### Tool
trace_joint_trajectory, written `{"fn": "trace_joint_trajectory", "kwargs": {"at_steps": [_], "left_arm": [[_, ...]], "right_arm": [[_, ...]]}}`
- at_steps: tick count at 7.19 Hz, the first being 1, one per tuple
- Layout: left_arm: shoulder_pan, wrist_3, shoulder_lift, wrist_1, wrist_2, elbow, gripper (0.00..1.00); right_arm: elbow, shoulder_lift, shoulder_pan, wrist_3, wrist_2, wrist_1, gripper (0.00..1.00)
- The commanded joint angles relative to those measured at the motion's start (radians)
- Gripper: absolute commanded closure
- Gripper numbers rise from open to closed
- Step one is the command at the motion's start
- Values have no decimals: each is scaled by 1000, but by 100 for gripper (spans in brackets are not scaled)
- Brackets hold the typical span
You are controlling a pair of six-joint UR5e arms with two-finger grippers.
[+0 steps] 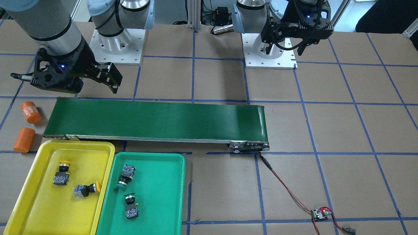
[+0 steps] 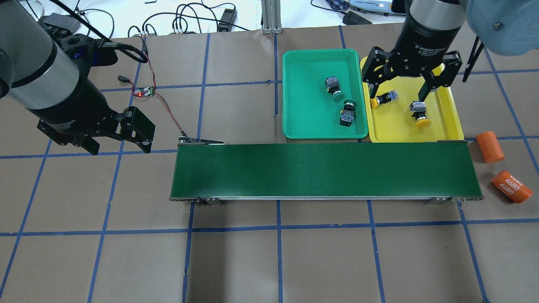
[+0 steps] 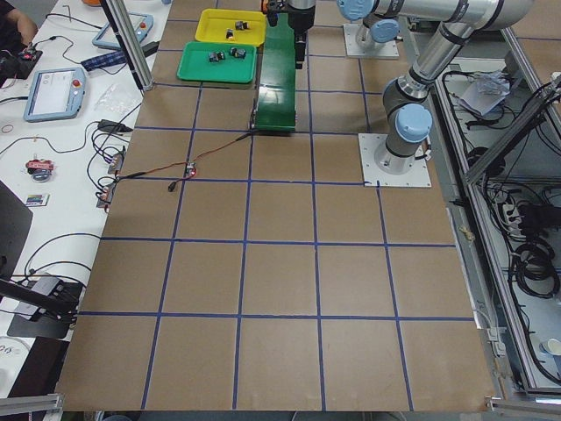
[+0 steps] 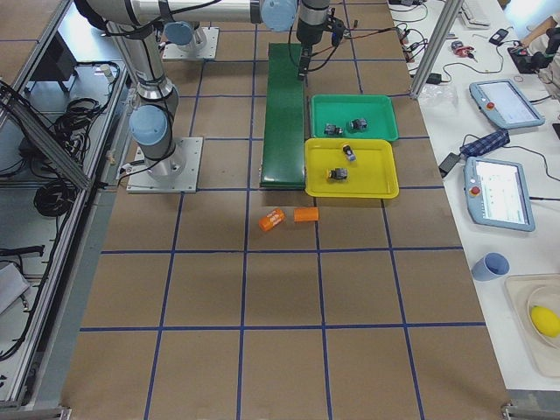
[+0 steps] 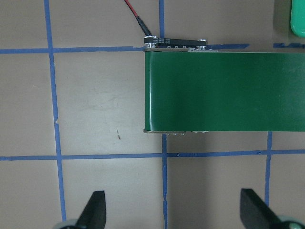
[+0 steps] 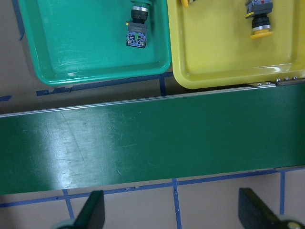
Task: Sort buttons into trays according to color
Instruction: 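Open and raise the right gripper above the yellow tray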
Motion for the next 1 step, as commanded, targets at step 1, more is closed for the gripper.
{"fn": "trace_joint_trajectory", "kwargs": {"at_steps": [1], "left_arm": [[-1,-1,4,-3,43,-4,0]], "right_arm": [[5,-1,1,-4,1,-3,0]]}}
